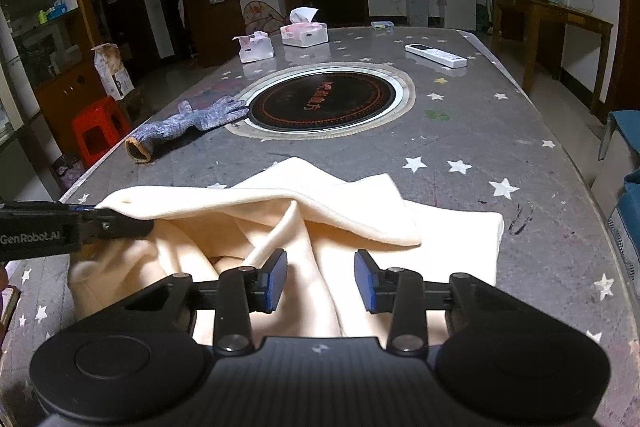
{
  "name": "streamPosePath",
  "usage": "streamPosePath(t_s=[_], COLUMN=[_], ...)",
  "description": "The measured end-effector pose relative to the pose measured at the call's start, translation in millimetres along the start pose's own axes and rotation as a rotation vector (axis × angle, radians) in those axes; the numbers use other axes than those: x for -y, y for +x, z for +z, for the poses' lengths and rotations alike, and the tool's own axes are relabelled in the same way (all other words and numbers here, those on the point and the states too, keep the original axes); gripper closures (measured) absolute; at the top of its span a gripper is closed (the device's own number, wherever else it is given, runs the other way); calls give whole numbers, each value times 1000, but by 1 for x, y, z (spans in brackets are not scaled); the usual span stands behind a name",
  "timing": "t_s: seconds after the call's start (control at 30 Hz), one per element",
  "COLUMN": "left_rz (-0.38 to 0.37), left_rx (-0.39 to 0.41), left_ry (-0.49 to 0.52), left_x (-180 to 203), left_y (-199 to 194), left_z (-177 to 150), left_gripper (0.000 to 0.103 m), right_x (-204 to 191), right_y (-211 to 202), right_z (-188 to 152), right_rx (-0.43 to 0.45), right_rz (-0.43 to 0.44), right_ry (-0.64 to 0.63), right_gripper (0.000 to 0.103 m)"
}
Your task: Fold clothes
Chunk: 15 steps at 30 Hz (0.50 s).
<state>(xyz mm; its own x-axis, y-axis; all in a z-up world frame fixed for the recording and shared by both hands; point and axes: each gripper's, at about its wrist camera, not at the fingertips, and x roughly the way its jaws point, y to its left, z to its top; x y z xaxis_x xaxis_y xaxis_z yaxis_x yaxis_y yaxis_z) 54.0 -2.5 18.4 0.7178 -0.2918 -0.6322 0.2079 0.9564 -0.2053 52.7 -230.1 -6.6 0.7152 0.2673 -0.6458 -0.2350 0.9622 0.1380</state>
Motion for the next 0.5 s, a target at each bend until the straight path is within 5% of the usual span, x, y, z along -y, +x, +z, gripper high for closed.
streamPosePath(t_s=[0.27, 0.5], left_rz=[10, 27], left_rx=[-12, -5], left_ry=[17, 45], left_x=[4, 11], left_y=[-1, -4], left_z=[0, 2], left_gripper=[86, 80], right_x=[3, -4], right_y=[-1, 11], right_z=[3, 15], right_rx=[15, 21], right_rz=[-15, 80], right_ry=[-28, -44], right_gripper=[66, 66])
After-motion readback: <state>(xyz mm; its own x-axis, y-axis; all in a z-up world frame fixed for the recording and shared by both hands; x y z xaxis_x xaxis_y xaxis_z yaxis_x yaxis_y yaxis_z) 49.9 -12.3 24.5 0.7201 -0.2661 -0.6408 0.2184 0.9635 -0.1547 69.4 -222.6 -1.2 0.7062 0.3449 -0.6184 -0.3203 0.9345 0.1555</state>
